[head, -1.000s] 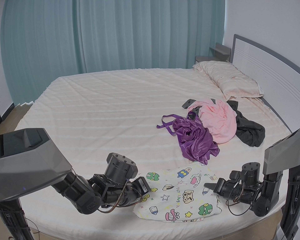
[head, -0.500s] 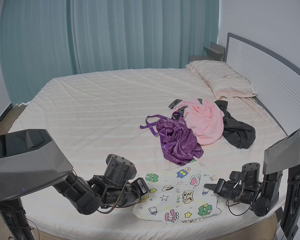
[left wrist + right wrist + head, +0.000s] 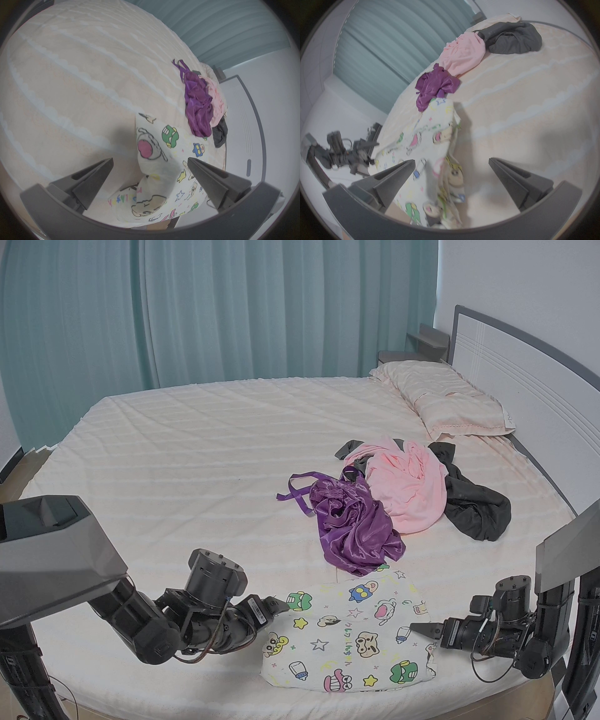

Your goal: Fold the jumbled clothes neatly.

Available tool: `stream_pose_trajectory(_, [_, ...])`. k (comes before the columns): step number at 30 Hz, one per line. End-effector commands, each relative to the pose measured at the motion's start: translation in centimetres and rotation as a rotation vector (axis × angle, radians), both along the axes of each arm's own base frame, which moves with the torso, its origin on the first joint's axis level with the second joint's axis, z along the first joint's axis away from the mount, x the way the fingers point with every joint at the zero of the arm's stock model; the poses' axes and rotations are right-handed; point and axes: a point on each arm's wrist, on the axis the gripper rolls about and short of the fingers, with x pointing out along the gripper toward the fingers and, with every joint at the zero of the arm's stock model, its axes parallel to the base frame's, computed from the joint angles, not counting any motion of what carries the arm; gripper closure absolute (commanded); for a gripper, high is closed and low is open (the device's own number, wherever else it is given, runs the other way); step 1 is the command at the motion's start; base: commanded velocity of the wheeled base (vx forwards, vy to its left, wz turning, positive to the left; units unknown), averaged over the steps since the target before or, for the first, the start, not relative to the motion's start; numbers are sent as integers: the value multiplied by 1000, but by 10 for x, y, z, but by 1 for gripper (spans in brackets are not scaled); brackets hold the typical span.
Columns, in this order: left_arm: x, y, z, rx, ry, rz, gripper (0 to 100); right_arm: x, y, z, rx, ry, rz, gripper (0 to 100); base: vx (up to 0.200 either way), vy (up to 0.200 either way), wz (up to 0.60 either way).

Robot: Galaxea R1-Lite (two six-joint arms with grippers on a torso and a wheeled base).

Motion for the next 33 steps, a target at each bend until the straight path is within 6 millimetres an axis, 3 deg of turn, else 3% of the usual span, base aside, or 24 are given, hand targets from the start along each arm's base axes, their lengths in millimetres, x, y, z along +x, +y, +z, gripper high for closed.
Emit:
stream_pose_trajectory(1, [6,17,15,-29,-36,57,0,-17,-6,1,-43,31,55,0,0,0,0])
stream_pose_trajectory(4, [6,16,14,-31,-31,55,0,-19,-3,-6,-60,54,81,0,0,0,0])
stream_pose_trajectory(13, [9,15,17,-105,-50,74,0,-33,3,8,-62,99,163,0,0,0,0])
stream_pose_trajectory(22, [9,14,17,-106,-51,74,0,-37,2,10,-91,110,202,0,0,0,0])
stream_pose_trajectory(26, [9,14,16,-105,-50,76,0,-39,-1,17,-99,96,200,0,0,0,0])
stream_pose_trajectory(33, [9,14,16,-104,-50,74,0,-48,-26,12,-267,137,282,0,0,0,0])
